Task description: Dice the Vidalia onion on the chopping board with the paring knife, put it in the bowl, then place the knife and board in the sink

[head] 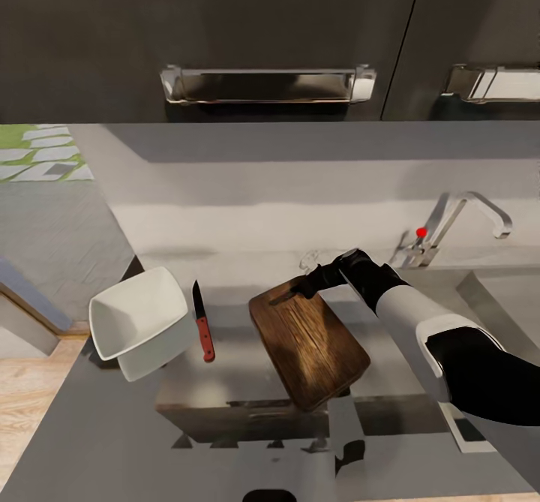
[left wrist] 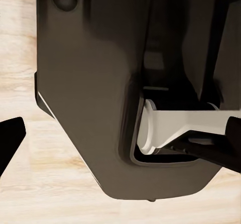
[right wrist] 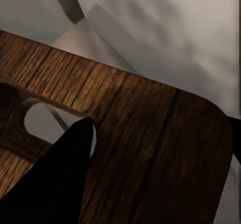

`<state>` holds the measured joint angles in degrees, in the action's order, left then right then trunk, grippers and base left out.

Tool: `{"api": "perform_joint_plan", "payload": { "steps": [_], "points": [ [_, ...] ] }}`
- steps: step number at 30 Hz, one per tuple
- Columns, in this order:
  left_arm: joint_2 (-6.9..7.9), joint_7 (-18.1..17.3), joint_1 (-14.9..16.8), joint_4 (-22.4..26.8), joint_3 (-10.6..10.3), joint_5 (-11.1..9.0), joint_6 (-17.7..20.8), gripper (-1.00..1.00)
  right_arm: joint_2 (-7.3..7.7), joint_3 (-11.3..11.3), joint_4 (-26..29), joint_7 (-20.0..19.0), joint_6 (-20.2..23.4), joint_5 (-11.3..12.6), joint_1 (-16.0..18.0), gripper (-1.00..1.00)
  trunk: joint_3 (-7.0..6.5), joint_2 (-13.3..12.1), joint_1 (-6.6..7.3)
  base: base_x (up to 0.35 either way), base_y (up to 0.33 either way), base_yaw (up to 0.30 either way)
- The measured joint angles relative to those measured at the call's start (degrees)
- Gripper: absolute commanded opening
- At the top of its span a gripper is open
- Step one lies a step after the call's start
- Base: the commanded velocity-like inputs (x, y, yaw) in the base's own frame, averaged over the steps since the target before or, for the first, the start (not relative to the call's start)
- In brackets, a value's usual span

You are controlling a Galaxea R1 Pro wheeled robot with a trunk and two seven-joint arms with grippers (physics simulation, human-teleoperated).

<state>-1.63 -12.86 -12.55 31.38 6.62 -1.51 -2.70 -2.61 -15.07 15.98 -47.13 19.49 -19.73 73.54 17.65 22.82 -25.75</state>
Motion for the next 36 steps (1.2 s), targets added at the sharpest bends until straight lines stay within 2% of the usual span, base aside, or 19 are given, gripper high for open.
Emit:
{"api": "perform_joint_plan", "payload": {
  "steps": [36],
  "points": [
    [-0.05, 0.0, 0.0, -0.5, 0.0, 0.1, 0.0, 1.00, -0.19, 0.0, 0.0, 0.0, -0.1, 0.0, 0.0, -1.00, -3.25, 0.0, 0.00, 0.000, 0.000, 0.000]
  ]
}}
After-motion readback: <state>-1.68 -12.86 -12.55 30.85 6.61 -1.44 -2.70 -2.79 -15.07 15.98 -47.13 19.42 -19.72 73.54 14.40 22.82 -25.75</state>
